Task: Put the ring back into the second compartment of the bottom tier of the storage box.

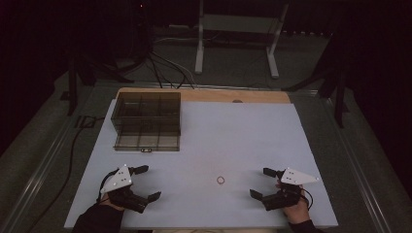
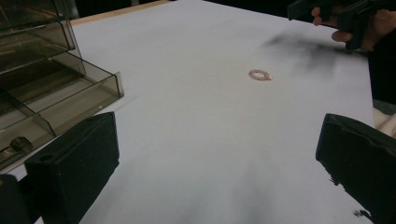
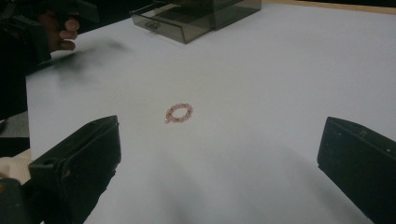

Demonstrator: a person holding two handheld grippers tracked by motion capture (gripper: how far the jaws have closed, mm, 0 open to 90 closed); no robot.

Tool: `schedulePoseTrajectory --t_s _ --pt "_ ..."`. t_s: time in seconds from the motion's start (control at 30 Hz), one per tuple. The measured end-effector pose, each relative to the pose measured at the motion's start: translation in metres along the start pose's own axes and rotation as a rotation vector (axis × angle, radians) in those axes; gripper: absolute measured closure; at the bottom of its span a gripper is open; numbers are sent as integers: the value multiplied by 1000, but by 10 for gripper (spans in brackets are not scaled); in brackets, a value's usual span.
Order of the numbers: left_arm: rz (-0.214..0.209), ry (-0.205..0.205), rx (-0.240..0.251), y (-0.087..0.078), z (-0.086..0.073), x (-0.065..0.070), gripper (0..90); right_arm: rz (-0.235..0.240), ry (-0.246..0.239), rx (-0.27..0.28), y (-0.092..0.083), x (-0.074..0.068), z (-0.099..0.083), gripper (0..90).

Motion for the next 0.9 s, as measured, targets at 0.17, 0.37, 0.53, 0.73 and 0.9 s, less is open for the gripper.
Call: schedulePoseTrajectory --t_s 0.17,0.37,0.53,0.73,0.9 --pt "-4 9 -5 1 1 1 6 1 -13 -5 0 -1 -1 0" --pt "-29 17 -18 2 2 3 6 -4 -19 -7 -1 -2 -1 0" --pt "-87 57 -39 6 7 13 6 -6 -30 0 -2 -5 1 0" --pt "-140 63 -28 7 14 20 7 -6 -32 14 -2 -9 2 0" --pt "-160 58 -7 7 21 21 6 -7 -30 14 -2 -9 2 0"
Point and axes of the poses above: each handheld gripper's, and its own axes: y roughly forward along the jaws, z roughly out of its top, x roughly to its right, the point moved 1 cm from there along y, roughly forward along the jaws, and after that the axes turned 7 degrees about z, right-handed, at the moved point
